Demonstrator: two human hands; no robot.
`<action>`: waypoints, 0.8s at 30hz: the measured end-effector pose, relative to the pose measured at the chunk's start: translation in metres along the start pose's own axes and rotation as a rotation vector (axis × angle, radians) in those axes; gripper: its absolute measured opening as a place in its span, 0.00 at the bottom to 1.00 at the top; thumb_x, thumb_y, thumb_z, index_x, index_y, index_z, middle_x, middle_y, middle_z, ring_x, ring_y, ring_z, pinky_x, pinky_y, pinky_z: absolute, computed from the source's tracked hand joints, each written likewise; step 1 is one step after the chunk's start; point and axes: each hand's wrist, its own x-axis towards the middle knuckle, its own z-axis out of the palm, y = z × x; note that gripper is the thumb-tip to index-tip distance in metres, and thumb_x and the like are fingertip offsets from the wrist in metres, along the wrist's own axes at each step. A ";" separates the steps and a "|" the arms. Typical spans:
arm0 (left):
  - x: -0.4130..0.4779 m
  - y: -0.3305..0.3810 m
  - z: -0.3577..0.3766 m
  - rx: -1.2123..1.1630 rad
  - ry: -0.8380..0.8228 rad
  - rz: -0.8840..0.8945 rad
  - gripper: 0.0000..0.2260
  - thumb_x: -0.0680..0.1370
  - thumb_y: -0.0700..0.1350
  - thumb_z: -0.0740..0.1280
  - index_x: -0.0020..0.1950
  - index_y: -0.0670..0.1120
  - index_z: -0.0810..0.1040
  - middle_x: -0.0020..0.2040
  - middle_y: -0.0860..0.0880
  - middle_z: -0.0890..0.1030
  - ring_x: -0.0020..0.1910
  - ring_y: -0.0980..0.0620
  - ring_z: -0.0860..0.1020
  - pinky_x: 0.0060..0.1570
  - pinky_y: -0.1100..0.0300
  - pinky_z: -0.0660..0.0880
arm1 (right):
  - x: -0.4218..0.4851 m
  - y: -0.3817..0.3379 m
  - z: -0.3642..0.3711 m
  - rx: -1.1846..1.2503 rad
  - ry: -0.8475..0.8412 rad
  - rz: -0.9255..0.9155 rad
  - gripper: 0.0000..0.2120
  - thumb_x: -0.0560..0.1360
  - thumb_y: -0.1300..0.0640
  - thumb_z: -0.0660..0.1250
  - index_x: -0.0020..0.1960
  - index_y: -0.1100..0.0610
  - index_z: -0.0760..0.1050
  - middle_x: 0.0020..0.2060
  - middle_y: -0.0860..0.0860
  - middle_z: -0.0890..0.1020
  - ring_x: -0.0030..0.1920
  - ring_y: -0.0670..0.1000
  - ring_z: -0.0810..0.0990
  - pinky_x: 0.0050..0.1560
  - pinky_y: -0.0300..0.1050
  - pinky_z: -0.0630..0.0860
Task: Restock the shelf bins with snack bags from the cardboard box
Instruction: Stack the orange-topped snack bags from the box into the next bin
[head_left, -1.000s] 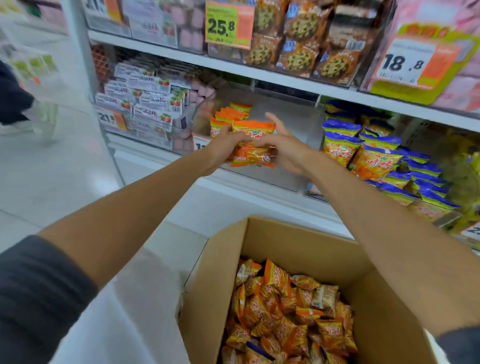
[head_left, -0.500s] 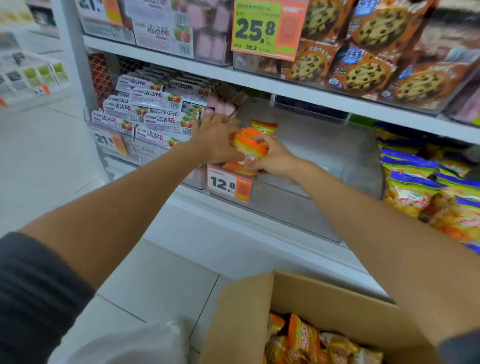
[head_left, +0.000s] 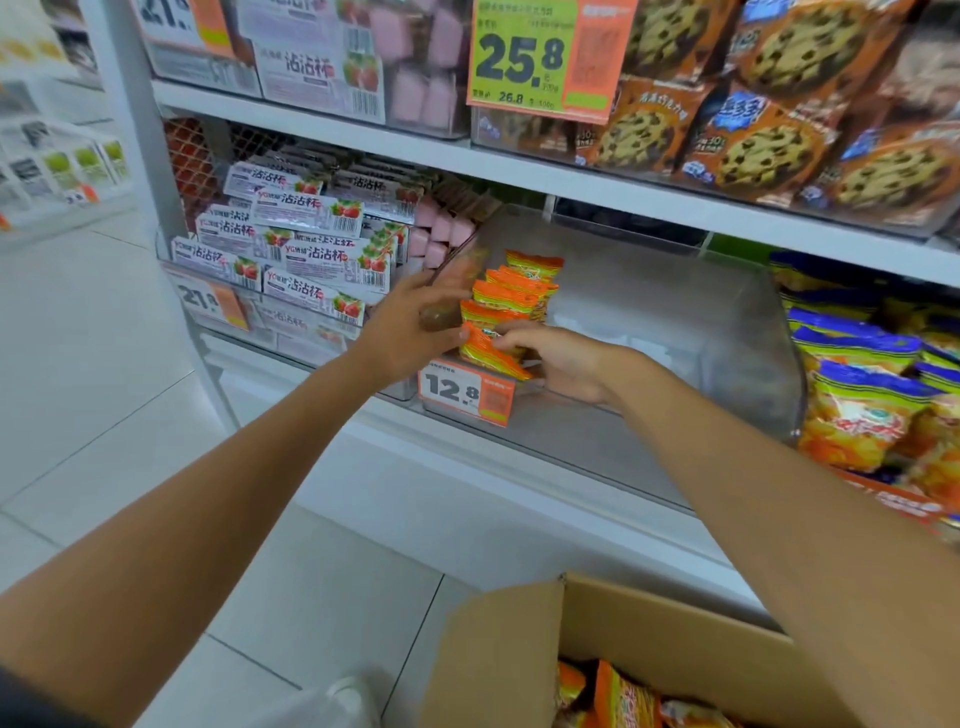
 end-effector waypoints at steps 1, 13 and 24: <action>-0.003 0.000 0.000 0.020 0.000 0.008 0.19 0.72 0.48 0.76 0.61 0.54 0.80 0.69 0.45 0.71 0.71 0.48 0.67 0.71 0.46 0.65 | 0.004 0.003 0.003 -0.020 0.029 -0.009 0.26 0.73 0.56 0.72 0.68 0.60 0.69 0.55 0.54 0.79 0.57 0.53 0.78 0.57 0.48 0.75; -0.005 0.011 0.001 0.027 0.005 0.064 0.06 0.73 0.33 0.72 0.49 0.38 0.85 0.59 0.46 0.78 0.56 0.52 0.76 0.53 0.76 0.69 | 0.002 0.006 0.004 -0.117 0.125 -0.074 0.24 0.70 0.68 0.73 0.63 0.57 0.70 0.61 0.59 0.77 0.57 0.55 0.79 0.59 0.49 0.78; -0.025 0.037 0.010 0.190 0.251 -0.079 0.07 0.72 0.44 0.75 0.49 0.49 0.83 0.65 0.47 0.72 0.64 0.49 0.68 0.64 0.57 0.66 | -0.046 0.002 0.001 -0.418 0.467 -0.396 0.12 0.72 0.63 0.73 0.55 0.56 0.78 0.48 0.49 0.79 0.44 0.43 0.76 0.45 0.37 0.73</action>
